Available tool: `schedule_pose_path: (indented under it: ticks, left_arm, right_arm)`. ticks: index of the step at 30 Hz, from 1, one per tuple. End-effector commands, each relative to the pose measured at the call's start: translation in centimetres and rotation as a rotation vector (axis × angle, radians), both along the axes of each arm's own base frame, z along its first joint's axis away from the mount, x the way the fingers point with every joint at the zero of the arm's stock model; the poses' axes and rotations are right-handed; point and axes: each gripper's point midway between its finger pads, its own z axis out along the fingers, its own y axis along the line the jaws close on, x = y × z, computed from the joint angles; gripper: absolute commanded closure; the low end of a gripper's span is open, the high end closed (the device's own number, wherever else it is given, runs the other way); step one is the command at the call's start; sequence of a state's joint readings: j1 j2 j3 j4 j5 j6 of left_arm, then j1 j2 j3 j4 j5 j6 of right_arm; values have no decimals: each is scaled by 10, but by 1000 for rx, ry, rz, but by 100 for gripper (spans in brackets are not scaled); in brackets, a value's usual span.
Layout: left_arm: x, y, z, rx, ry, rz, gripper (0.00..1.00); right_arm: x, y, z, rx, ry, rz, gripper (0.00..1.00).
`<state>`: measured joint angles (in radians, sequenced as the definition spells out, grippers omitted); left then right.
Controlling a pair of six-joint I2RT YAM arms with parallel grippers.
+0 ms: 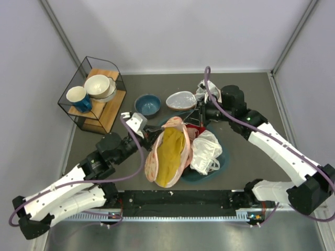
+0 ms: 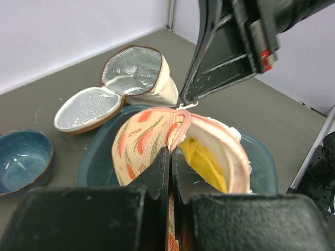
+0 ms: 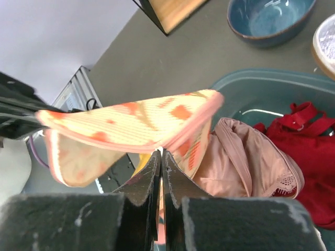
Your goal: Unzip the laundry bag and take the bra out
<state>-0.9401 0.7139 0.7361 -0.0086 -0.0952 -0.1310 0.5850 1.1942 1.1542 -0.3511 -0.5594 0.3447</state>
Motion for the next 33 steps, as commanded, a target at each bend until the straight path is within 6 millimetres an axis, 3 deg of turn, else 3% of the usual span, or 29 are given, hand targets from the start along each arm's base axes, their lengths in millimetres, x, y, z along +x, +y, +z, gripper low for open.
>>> schedule_pose_path:
  ticks: [1,6,10,12,13,14,16,17,18,19,20,21,26,27,30,31,32,33]
  left_arm:
    - [-6,25,24,-27,-84,45,100]
    - [-14,39,33,-23,-94,51,100]
    - [-15,61,44,-41,-113,123,100]
    - [-12,71,39,-18,-102,169,100]
    - [-8,82,41,-16,-99,224,100]
    - [-5,89,39,-3,-89,262,100]
    - [1,108,34,32,-59,366,100]
    - [3,115,34,36,-52,398,100]
    - [3,119,33,40,-48,420,100]
    - [5,130,34,43,-43,468,100]
    - [5,135,35,41,-43,490,100]
    - [7,141,34,44,-39,525,100]
    - [15,177,26,85,-13,735,100]
    - [16,180,23,100,-9,758,100]
    - [23,186,10,183,8,833,100]
    - [27,184,1,227,15,849,100]
    - [29,185,-4,252,18,863,100]
    - [32,184,-9,272,16,877,100]
  right_arm:
    - [20,2,-18,-4,28,-50,100]
    - [37,16,-24,39,62,-68,100]
    - [57,34,-28,69,89,-64,100]
    - [63,47,-17,109,94,-38,100]
    - [71,55,-26,104,114,-34,100]
    - [74,64,-14,118,92,-21,100]
    - [80,79,-24,102,122,-1,100]
    - [81,92,-9,120,98,24,100]
    - [81,100,-6,118,96,42,100]
    - [87,111,-20,95,120,52,100]
    - [90,122,-4,106,100,68,100]
    - [87,133,-3,104,101,98,100]
    - [99,174,-16,78,159,148,100]
    - [101,175,-17,70,170,145,99]
    - [106,166,-18,26,149,86,70]
    - [107,160,-15,16,134,63,66]
    - [104,153,-29,-16,149,39,64]
    - [103,142,-16,-18,111,-2,63]
